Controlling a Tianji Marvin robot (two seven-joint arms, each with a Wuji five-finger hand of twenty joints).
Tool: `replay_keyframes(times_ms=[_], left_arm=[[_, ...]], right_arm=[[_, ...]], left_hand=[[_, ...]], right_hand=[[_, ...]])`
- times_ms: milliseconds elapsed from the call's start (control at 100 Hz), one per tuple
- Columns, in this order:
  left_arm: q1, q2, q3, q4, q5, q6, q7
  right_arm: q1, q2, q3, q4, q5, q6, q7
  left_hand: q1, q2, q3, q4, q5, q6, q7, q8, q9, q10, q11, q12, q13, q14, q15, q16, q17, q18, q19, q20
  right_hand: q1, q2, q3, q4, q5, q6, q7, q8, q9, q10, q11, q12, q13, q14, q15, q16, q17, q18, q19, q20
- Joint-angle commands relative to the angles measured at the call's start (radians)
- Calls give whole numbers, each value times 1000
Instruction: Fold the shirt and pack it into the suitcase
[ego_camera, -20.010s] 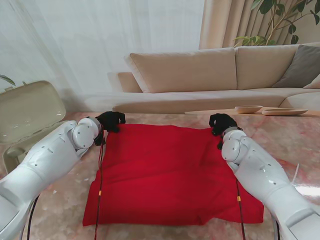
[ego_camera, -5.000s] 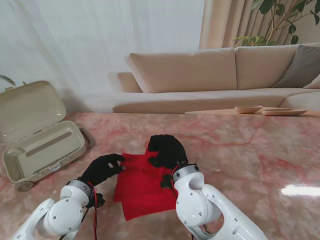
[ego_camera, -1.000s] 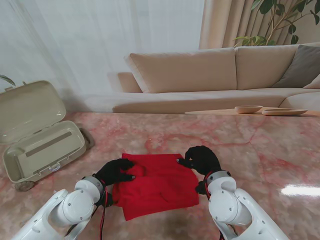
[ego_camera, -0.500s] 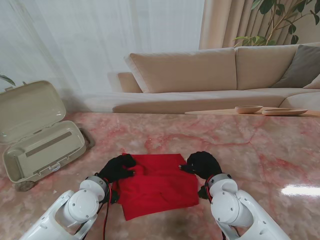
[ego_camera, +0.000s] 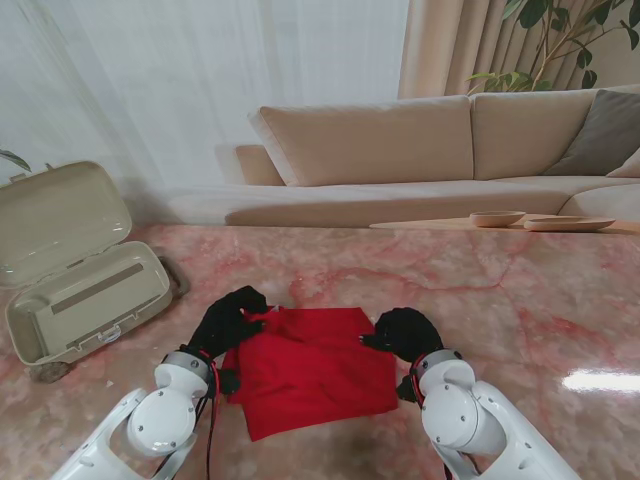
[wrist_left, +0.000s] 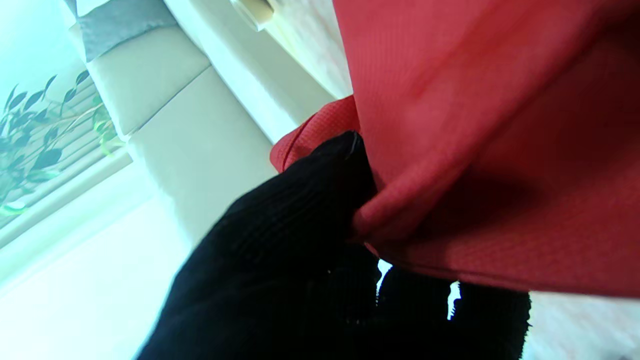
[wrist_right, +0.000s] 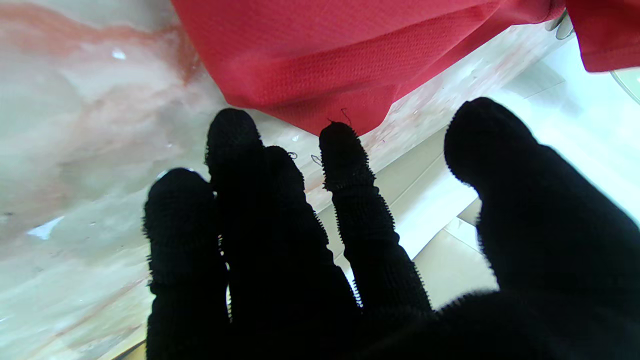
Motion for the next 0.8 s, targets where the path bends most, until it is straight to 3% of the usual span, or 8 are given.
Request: replay_keyframes(times_ms=[0, 90, 240, 400, 520, 620, 720, 790], left_arm=[[2, -15, -2, 7, 8, -18, 34], [2, -30, 1, 21, 18, -34, 104], [18, -48, 5, 24, 52, 19, 190], [68, -34, -18, -28, 43, 118, 121], [101, -12, -36, -70, 47, 195, 25], [118, -4, -45, -90, 50, 244, -13], [126, 6, -50, -99, 88, 272, -41], [129, 16, -51, -104, 126, 287, -68]], right_arm=[[-11, -1, 1, 2, 6, 8, 12], [-12, -1, 2, 2, 7, 10, 12], [-15, -1, 5, 0, 5, 13, 12], [-17, 0, 8, -3, 6, 18, 17], [-17, 2, 9, -6, 6, 22, 24], [-19, 4, 11, -11, 3, 30, 35], [-19, 7, 11, -14, -17, 40, 40], [-21, 13, 13, -25, -32, 56, 63]], left_hand=[[5, -31, 63, -11, 18, -46, 23, 15, 59, -56, 49, 20, 38, -7, 35, 26, 11, -2, 50, 31], [-2, -39, 79, -16, 19, -45, 26, 14, 63, -58, 51, 18, 44, -9, 32, 29, 16, -5, 47, 31], [-8, -42, 85, -32, 11, -38, 31, 11, 64, -55, 50, 9, 50, -8, 26, 26, 27, -8, 46, 30], [13, -12, -6, -55, -15, -12, 23, -19, 47, -33, 41, -13, 37, -8, 16, -24, 26, 4, 33, 27], [21, 66, -167, -13, -53, 29, -21, -83, 18, 8, -20, -18, 5, 9, -9, -63, 1, 18, 20, 17], [45, 137, -325, 30, -75, 69, -92, -124, -11, 42, -79, -22, -32, 29, -30, -68, -33, 24, 10, 14], [60, 170, -415, 48, -67, 100, -224, -219, -32, 65, -146, -36, -62, 37, -50, -73, -57, 22, -3, 10], [67, 206, -469, 63, -62, 136, -396, -308, -71, 77, -138, -79, -82, 39, -66, -79, -71, 20, -15, 5]], right_hand=[[41, -26, 28, 17, -11, -1, -5, 15, -17, 1, -3, 1, -12, 11, 3, 5, -4, -4, -6, 28], [41, -24, 28, 16, -11, -1, -5, 15, -17, 1, -3, 1, -13, 11, 2, 4, -5, -4, -7, 28], [40, -23, 27, 16, -11, -1, -5, 15, -17, 0, -2, 1, -13, 11, 2, 4, -6, -4, -8, 28], [39, -19, 24, 16, -10, 0, -5, 15, -17, 0, -2, 1, -14, 12, 2, 4, -8, -4, -9, 29], [37, -16, 23, 16, -11, 0, -5, 15, -15, 2, -1, 1, -14, 13, 2, 4, -9, -4, -9, 29], [34, -12, 19, 16, -16, 1, -8, 14, -17, 3, -3, 0, -17, 15, 1, 5, -12, -2, -8, 30], [25, -6, 12, 16, -46, 0, -26, 7, -26, 4, -9, -2, -22, 18, 0, 5, -17, -1, -8, 32], [13, 7, 1, 16, -89, 1, -50, -1, -39, 9, -20, -6, -38, 26, -2, 6, -30, 1, -8, 34]])
